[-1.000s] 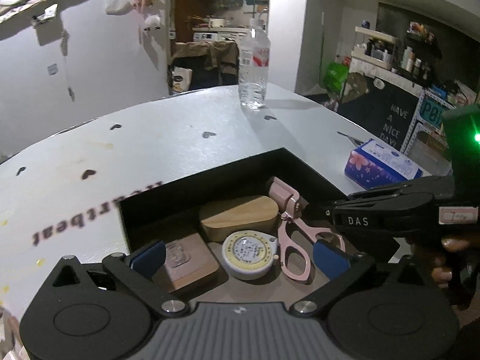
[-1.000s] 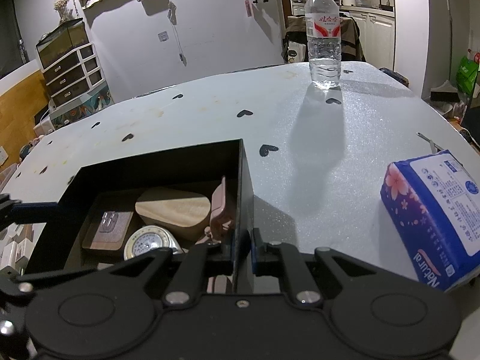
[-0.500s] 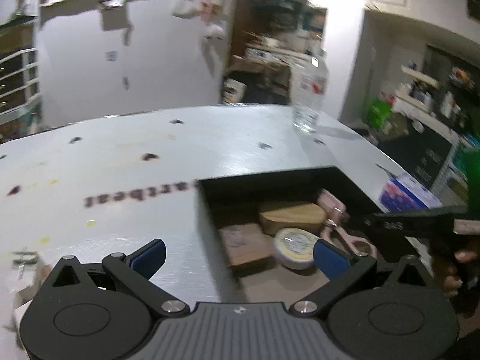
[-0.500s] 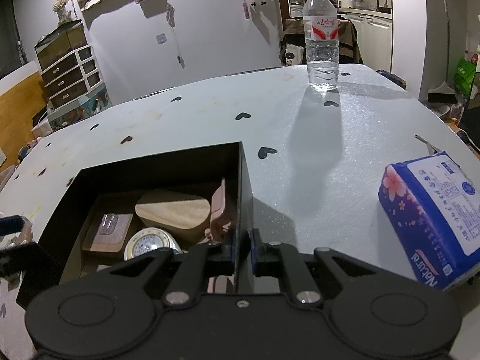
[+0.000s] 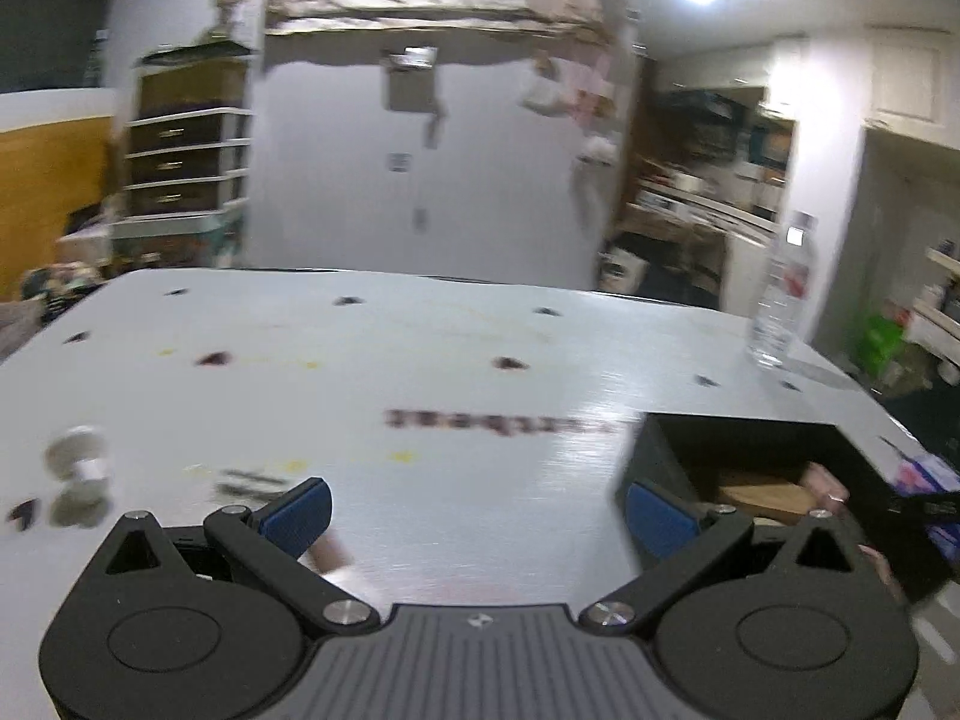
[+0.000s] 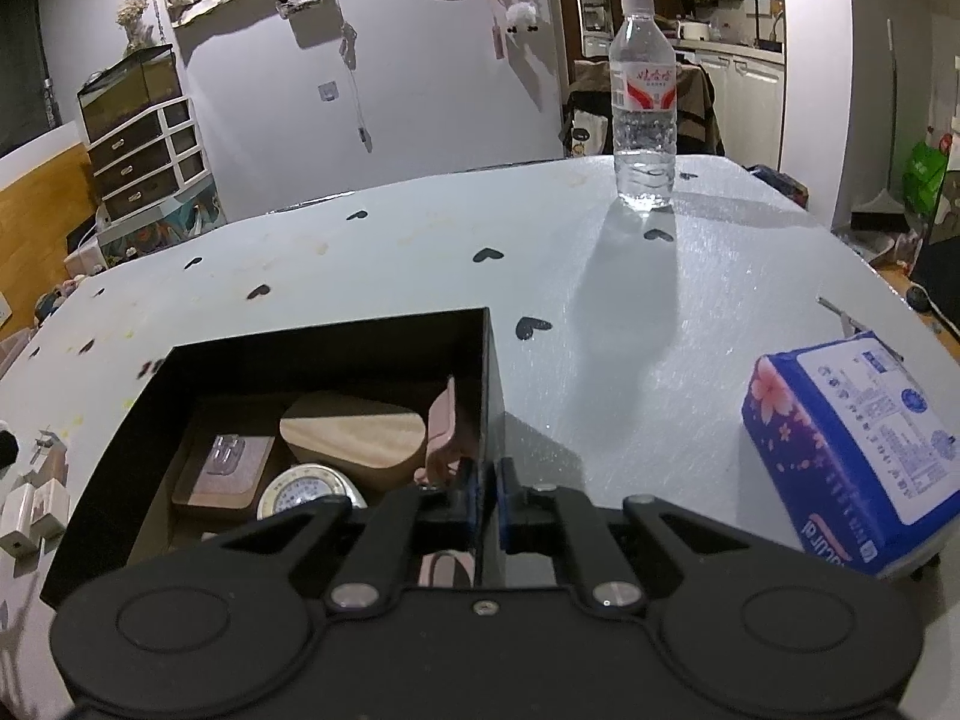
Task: Organize rigid objects
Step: 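Move the open left tool back to the white charger, then close the left tool on the white square charger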
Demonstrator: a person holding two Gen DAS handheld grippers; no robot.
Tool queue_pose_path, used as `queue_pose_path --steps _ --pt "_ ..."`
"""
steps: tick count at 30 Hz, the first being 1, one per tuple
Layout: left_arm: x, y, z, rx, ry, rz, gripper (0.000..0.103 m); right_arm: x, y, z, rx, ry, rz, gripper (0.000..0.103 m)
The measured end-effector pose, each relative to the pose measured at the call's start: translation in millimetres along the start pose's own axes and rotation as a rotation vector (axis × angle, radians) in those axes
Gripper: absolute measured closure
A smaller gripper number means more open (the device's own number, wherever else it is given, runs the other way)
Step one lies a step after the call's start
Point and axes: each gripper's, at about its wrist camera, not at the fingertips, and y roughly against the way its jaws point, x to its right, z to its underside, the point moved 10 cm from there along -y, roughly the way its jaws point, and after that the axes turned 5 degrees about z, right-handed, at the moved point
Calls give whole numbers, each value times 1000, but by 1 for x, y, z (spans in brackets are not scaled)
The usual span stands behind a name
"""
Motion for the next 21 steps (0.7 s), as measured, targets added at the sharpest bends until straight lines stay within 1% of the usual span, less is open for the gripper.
queue_pose_path --steps 4,7,13,15,18,20,21 --pt "-29 6 6 -1 30 -77 0 3 1 0 17 -29 -13 96" --pt "-48 9 10 -8 68 -103 0 5 1 1 26 -64 -28 95" --pt "-78 13 28 -50 105 -175 0 4 2 0 33 -67 -19 96" --pt "-82 14 32 -62 110 -180 0 3 2 0 30 -61 -18 96" --pt "-84 17 36 -57 134 -145 1 2 2 1 28 -46 -11 96" --pt "-81 19 36 -60 132 -128 6 1 2 0 28 -35 -3 96" --pt "-80 19 37 -67 124 -121 12 1 2 1 28 -32 -1 96"
